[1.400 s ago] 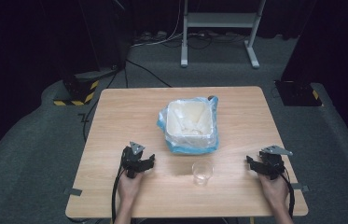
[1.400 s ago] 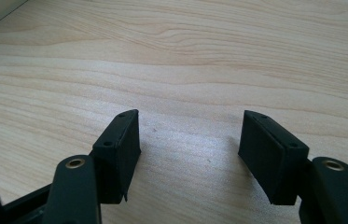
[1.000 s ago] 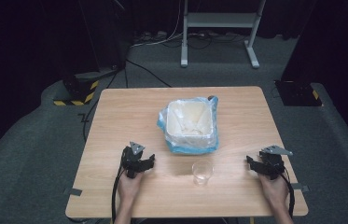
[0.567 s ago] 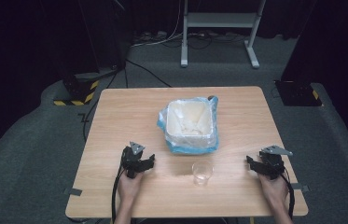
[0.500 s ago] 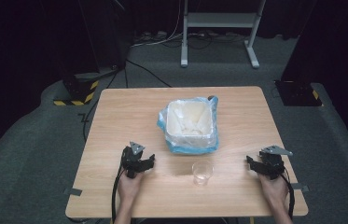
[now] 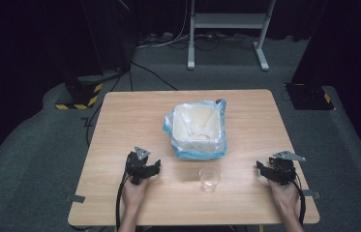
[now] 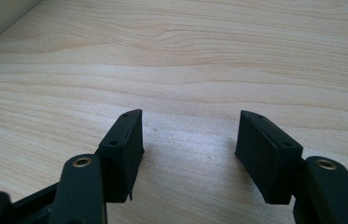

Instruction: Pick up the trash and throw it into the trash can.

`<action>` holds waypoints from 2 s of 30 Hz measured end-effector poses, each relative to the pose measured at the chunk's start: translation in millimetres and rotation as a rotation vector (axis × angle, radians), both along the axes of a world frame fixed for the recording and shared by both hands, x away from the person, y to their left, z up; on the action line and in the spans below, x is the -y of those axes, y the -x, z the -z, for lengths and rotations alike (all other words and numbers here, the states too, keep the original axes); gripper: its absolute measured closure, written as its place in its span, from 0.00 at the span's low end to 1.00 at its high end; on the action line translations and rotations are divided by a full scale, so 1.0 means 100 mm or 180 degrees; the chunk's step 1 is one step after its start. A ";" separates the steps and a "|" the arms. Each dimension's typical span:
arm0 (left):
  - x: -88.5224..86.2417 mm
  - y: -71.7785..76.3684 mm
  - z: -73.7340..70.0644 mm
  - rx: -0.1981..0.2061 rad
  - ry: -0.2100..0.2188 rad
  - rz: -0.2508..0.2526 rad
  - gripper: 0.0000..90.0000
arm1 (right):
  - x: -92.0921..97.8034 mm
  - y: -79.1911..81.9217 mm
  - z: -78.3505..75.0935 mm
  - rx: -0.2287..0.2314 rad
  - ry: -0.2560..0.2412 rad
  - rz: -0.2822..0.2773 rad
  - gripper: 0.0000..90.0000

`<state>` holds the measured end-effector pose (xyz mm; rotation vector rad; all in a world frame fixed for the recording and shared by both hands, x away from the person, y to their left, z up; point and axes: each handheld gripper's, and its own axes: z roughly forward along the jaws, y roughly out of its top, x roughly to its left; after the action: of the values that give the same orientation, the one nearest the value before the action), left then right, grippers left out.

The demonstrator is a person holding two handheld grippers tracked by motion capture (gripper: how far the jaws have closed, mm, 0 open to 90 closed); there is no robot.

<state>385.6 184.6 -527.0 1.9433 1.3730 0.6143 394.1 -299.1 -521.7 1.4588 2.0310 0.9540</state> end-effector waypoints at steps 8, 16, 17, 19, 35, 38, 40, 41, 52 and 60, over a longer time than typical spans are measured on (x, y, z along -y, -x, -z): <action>0.00 0.00 0.00 0.0001 0.0000 -0.0003 0.34 | 0.01 0.04 -0.03 0.0035 -0.0103 -0.0031 0.48; 0.00 0.00 0.00 0.0002 0.0001 -0.0003 0.34 | 0.01 0.07 -0.06 0.0024 -0.0148 -0.0087 0.47; 0.00 0.00 0.00 0.0002 -0.0001 -0.0002 0.34 | 0.01 0.08 -0.07 0.0038 -0.0156 -0.0102 0.48; 0.00 0.00 0.00 -0.0001 0.0001 0.0000 0.34 | 0.00 0.08 -0.07 0.0031 -0.0175 -0.0113 0.48; 0.00 0.00 0.00 0.0003 -0.0004 -0.0006 0.34 | -0.08 0.13 -0.19 0.0044 -0.0306 -0.0369 0.53; 0.00 0.00 0.00 0.0005 -0.0007 -0.0006 0.34 | -0.11 0.14 -0.21 0.0086 -0.0399 -0.0399 0.57; 0.00 0.00 0.00 0.0004 -0.0004 -0.0006 0.34 | -0.14 0.15 -0.23 0.0092 -0.0419 -0.0439 0.58; 0.00 0.00 0.00 0.0004 -0.0004 -0.0005 0.34 | -0.15 0.16 -0.24 0.0095 -0.0417 -0.0460 0.59; 0.00 0.00 0.00 0.0003 -0.0003 -0.0009 0.34 | -0.33 0.17 -0.31 0.0144 -0.0442 -0.0666 0.61; 0.00 0.00 0.00 0.0003 -0.0004 -0.0009 0.34 | -0.44 0.19 -0.41 0.0181 -0.0420 -0.0764 0.54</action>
<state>385.7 184.2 -527.0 1.9421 1.3755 0.6173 375.3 -255.4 -480.6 1.2545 2.1710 1.2328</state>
